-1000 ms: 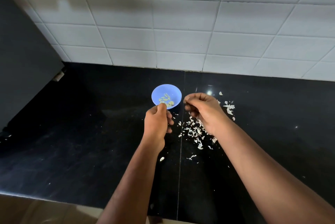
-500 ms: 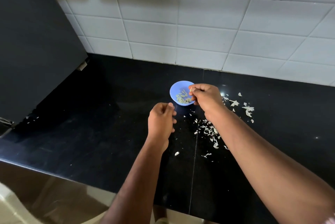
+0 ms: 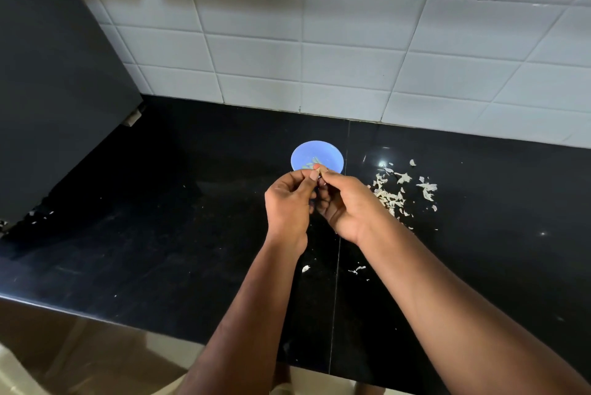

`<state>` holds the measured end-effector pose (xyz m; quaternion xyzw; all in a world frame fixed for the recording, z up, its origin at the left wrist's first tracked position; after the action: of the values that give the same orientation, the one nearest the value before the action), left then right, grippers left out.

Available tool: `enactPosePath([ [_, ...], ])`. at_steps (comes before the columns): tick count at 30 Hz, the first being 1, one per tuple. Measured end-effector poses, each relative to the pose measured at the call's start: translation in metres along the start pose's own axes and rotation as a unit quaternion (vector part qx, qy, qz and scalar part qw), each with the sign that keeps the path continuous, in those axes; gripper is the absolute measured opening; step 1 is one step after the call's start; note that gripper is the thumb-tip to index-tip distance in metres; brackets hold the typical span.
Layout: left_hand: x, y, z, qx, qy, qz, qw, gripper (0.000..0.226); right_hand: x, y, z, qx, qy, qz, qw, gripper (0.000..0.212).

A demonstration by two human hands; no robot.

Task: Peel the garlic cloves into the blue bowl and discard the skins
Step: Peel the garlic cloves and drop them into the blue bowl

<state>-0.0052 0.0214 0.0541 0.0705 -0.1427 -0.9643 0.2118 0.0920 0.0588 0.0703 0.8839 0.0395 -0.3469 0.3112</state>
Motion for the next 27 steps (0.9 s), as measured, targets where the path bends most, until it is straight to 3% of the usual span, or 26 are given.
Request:
enactPosePath([
  [4, 0.000, 0.005, -0.001, -0.022, 0.026, -0.027, 0.999, 0.020, 0.001, 0.009, -0.001, -0.059, -0.068, 0.010, 0.996, 0.013],
  [9, 0.000, -0.004, -0.002, -0.038, -0.043, -0.035, 0.998, 0.015, 0.004, 0.006, -0.007, -0.087, -0.052, 0.028, 0.994, 0.010],
  [17, -0.010, -0.012, 0.003, -0.091, -0.154, 0.046, 0.983, 0.009, 0.008, 0.001, -0.019, -0.038, -0.053, 0.000, 0.998, 0.016],
  [23, -0.018, -0.008, -0.008, -0.076, -0.265, -0.012, 0.961, 0.015, 0.038, -0.003, -0.048, 0.063, 0.117, 0.025, 0.991, 0.012],
  [27, -0.026, -0.004, -0.021, -0.033, -0.328, -0.078, 0.941, 0.014, 0.065, -0.001, -0.069, 0.101, 0.332, 0.060, 0.936, 0.015],
])
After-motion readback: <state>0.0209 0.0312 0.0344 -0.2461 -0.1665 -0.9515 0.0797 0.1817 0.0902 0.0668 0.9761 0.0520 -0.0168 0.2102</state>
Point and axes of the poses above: each hand's wrist, its own y-axis away from the middle knuckle, its own x-axis out of the back of the hand, z = x × y, the point moved 1 cm from there along -y, towards the middle knuckle, and after that the axes turned 12 degrees about -y, right-handed, at the moved point
